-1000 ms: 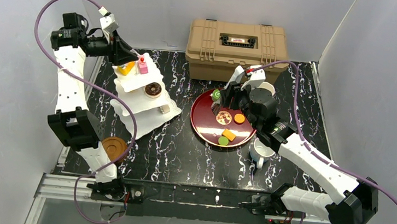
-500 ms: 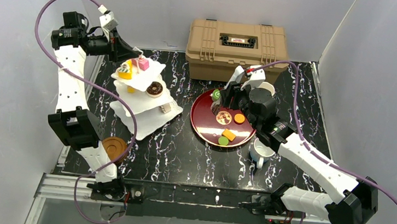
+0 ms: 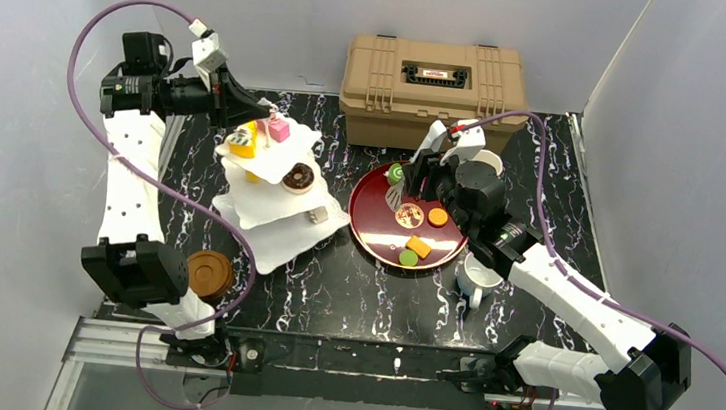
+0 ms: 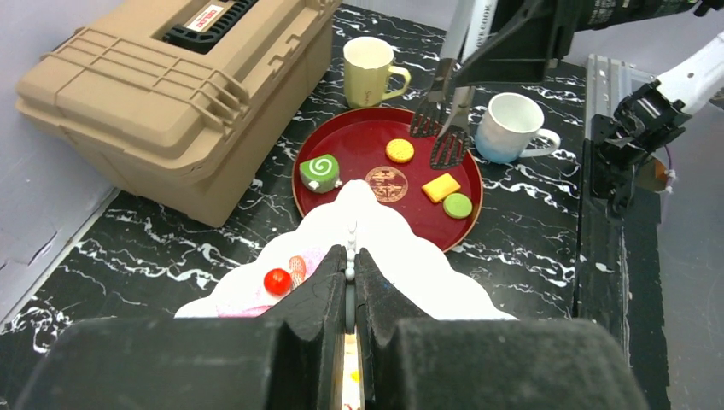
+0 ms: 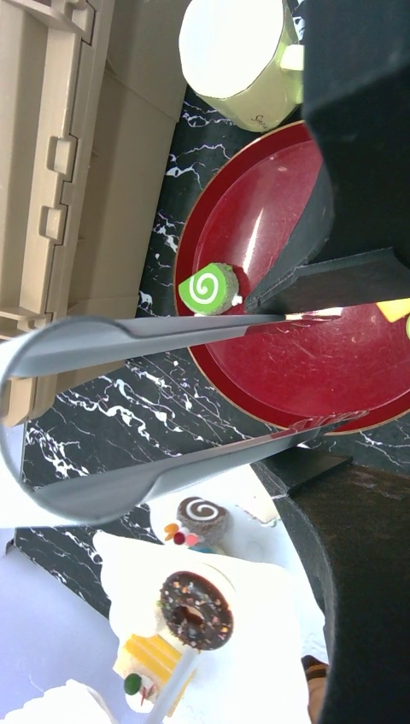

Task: Serve the afternoon tea
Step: Adjust the desert table at the center of the board.

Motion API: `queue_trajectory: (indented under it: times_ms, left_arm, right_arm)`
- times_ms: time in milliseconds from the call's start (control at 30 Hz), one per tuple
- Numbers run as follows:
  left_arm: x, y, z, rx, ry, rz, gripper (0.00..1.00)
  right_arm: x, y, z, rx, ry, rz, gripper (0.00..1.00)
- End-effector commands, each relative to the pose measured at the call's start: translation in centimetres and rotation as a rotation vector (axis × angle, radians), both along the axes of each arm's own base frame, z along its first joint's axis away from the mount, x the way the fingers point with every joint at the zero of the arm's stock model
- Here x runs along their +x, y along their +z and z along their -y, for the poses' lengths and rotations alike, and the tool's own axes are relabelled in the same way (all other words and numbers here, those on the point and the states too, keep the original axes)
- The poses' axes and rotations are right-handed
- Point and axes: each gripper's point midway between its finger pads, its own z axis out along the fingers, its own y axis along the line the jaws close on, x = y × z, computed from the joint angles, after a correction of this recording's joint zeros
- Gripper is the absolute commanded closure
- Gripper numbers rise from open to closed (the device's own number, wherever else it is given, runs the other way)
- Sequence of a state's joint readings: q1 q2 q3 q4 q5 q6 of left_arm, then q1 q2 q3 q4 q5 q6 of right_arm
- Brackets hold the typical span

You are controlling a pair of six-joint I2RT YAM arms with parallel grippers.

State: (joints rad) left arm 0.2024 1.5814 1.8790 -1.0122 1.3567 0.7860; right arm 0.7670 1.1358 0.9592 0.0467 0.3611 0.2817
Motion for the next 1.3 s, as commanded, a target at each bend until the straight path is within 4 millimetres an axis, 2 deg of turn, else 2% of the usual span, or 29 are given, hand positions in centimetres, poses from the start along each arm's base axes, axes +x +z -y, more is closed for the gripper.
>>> queue_trajectory:
  times_ms: [0,200,433,500,600,700,800,833,933,1100,1267]
  left_arm:
    - [-2.6,3.4,1.6,-0.064,-0.084,0.124,1.0]
    - [-3.1,1.6,1.6,-0.034,-0.07,0.141,1.0]
    - [-3.8,1.0,2.0,-0.03,-0.082,0.146,0.98]
    - [-4.1,0.9,2.2,-0.029,-0.086,0.143,0.84]
    - [-4.8,0.7,2.4,-0.023,-0.086,0.143,0.54]
    - [-5.2,0.6,2.5,-0.009,-0.074,0.144,0.35]
    - [-5.7,0.7,2.4,-0.001,-0.058,0.139,0.09]
    - [-5.8,0.8,2.4,0.002,-0.054,0.142,0.03]
    - [-5.3,1.7,2.2,0.005,0.007,0.159,0.02]
    - [-4.8,4.5,1.8,-0.028,0.102,0.217,0.02]
    - [-3.8,7.3,1.5,-0.103,0.189,0.159,0.02]
  right_arm:
    - [0.4,1.7,0.3,0.027,-0.02,0.05,0.37]
    - [0.5,1.3,0.8,0.007,-0.038,0.052,0.37]
    - [0.6,0.6,1.1,-0.02,-0.051,0.046,0.37]
    - [0.7,0.3,1.2,-0.025,-0.058,0.042,0.36]
    - [1.1,-0.6,1.2,-0.044,-0.07,0.037,0.36]
    - [1.7,-1.4,1.1,-0.056,-0.083,0.044,0.36]
    - [2.4,-2.2,0.7,-0.062,-0.095,0.058,0.36]
    - [2.8,-2.5,0.6,-0.068,-0.099,0.065,0.36]
    - [3.8,-3.3,0.4,-0.093,-0.12,0.088,0.36]
    - [5.7,-4.0,0.0,-0.122,-0.155,0.153,0.34]
    - [7.8,-5.0,-0.2,-0.107,-0.173,0.176,0.34]
